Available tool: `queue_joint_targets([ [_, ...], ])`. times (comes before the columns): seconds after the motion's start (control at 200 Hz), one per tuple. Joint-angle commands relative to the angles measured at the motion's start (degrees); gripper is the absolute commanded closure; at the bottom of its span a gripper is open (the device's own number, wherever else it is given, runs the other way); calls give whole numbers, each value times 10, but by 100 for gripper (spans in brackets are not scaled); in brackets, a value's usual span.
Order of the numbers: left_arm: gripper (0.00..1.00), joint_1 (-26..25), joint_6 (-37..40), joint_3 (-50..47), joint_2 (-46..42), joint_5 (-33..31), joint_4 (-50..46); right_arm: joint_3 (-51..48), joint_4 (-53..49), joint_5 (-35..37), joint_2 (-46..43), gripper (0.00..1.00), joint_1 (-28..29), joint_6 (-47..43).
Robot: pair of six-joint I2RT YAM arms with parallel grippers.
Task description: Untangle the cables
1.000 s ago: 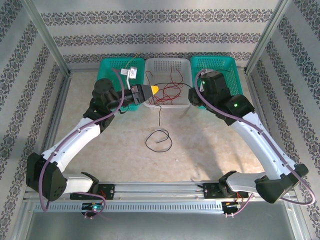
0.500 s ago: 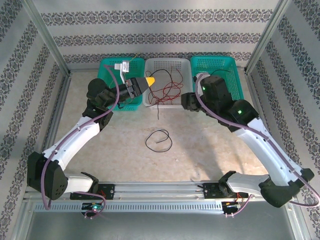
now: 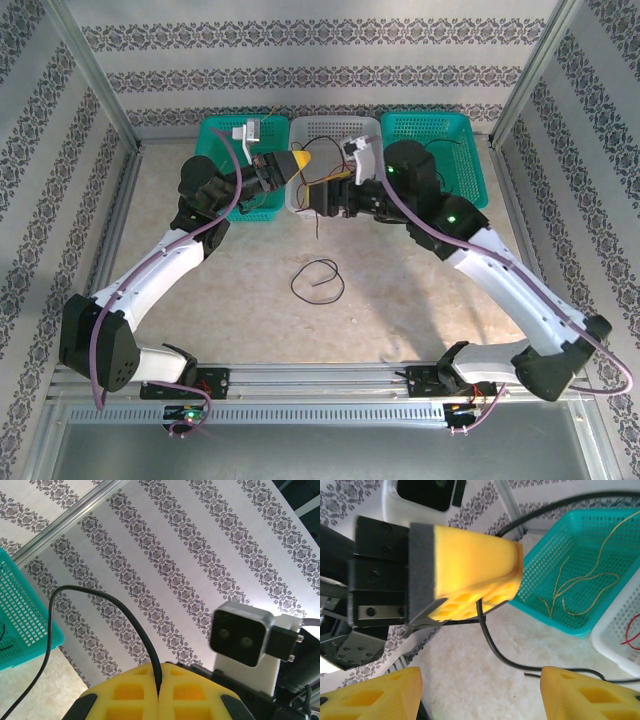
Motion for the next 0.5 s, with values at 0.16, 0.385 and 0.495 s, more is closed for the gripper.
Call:
queue_joint_targets([
  [0.16,100,7,-19,10,2,-4,31,19,39,-23,36,40,9,8],
  [0.385,100,7,-22,7,2,-6,32,10,45,0,46,44,8,2],
  [0.495,100,9,-26,9,5,-1,31,2,50,30,41,41,7,0],
])
